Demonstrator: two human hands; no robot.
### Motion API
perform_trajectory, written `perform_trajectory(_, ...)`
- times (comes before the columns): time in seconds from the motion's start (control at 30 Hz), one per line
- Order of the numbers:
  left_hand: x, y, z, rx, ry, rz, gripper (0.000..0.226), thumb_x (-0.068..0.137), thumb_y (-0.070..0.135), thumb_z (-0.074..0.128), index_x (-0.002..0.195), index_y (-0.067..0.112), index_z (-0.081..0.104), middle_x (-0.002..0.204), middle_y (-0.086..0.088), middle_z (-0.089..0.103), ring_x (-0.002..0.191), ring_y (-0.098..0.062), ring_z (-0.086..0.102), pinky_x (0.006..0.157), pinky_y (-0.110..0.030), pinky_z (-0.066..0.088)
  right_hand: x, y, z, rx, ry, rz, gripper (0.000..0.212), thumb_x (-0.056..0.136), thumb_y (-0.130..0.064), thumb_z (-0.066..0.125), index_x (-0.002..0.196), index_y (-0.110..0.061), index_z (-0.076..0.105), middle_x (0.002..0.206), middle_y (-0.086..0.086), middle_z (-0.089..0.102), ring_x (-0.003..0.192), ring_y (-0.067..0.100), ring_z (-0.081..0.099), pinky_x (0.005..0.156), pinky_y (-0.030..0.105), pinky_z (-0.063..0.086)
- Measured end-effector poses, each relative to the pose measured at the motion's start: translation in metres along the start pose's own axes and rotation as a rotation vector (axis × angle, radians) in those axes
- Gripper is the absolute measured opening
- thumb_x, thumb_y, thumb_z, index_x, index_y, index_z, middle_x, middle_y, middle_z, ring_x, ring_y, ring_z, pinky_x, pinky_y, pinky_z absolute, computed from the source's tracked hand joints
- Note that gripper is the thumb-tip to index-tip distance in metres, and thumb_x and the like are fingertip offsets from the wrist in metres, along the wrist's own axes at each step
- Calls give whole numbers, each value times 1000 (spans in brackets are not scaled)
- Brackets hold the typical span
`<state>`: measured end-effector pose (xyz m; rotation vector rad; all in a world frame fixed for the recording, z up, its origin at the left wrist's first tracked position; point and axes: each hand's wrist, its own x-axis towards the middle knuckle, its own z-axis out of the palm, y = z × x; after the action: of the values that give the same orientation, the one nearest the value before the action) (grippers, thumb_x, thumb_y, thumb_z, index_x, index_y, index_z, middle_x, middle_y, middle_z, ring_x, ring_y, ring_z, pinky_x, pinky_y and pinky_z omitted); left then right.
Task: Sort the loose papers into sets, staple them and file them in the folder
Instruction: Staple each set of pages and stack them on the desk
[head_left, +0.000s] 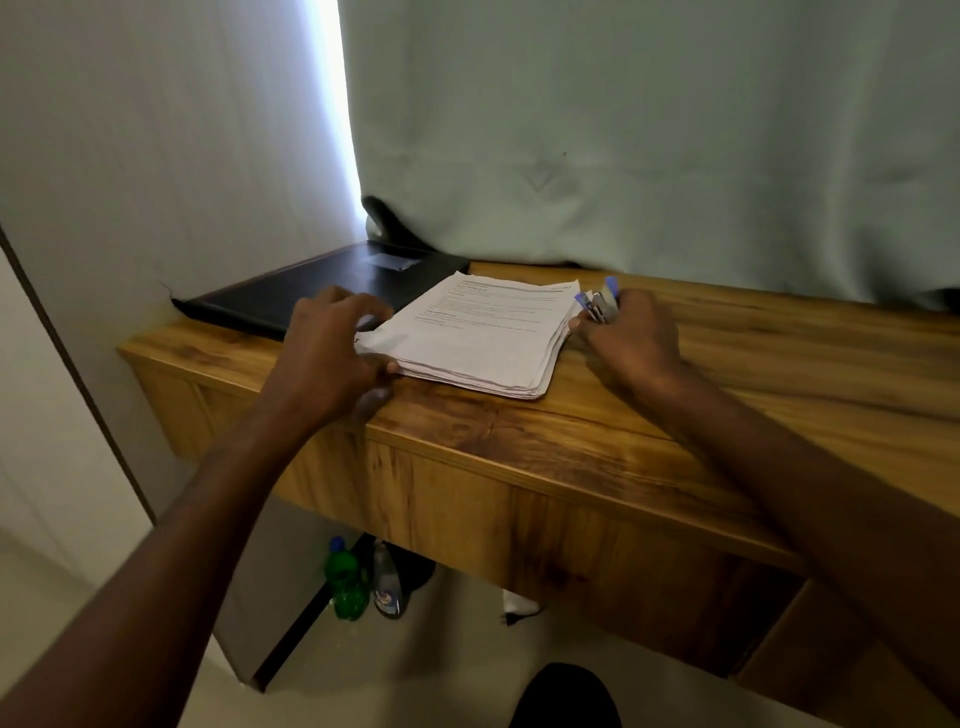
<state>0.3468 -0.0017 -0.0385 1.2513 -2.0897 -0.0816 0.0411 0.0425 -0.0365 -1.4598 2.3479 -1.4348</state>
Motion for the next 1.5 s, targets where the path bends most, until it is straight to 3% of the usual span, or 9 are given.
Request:
perform_trajectory(0.23,36,108,42,-255,122,214,26,90,34,77,111,18,75,113,-4,69,107,-23,61,97,-37,45,3,7,-20,40,67,23,37,83,-51,78,96,-17,74,92,4,73,87,26,67,76,38,54)
perform_trajectory(0.5,76,254,135,-494,-93,238,21,95,36,70,105,18,75,109,0,73,102,-15,63,81,-28,44,1,94,-125,-42,22,-35,40,90,-63,64,112,-30,59,95,-12,66,83,8,63,63,28,44)
perform_trajectory(0.7,59,356,207,-570,-298,332,25,100,41,63,113,20,66,102,8,65,96,-13,62,74,-30,49,-5,181,-225,-357,31,-26,25,103,-47,49,107,-22,53,100,-1,58,91,22,59,69,35,39)
perform_trajectory(0.8,44,398,231,-533,-357,386,35,101,41,60,127,16,61,117,-2,66,107,-20,61,88,-40,54,-20,216,-262,-596,158,80,30,101,-42,54,115,-16,61,109,7,57,98,31,60,76,37,44)
perform_trajectory(0.97,31,426,251,-264,-427,587,42,102,46,56,133,19,57,134,-7,58,122,-25,53,100,-44,47,-38,241,-293,-796,363,386,33,87,-56,64,91,-24,65,84,-3,51,80,20,52,63,32,39)
perform_trajectory(1.2,29,427,250,-365,-374,579,40,99,45,61,130,19,62,126,-2,64,116,-19,57,93,-37,49,-45,230,-295,-654,383,396,61,88,-72,57,119,-20,60,124,6,56,116,26,54,88,45,53)
perform_trajectory(1.33,29,452,252,-602,-399,417,22,101,42,62,103,22,70,95,5,69,89,-13,63,75,-31,51,-37,231,-319,-560,713,246,37,97,-48,57,119,-20,62,120,5,57,111,25,54,86,43,50)
perform_trajectory(1.43,32,487,259,-807,-462,263,24,102,39,61,87,23,69,85,2,68,80,-16,64,69,-28,49,-22,262,-356,-589,751,238,26,99,-38,55,114,-20,65,117,5,60,110,29,56,88,45,46)
perform_trajectory(1.5,37,515,269,-894,-558,200,29,103,39,60,91,15,71,85,-7,71,81,-26,67,75,-42,55,-9,291,-388,-668,756,265,26,100,-36,51,112,-19,66,116,6,62,110,30,59,90,47,45)
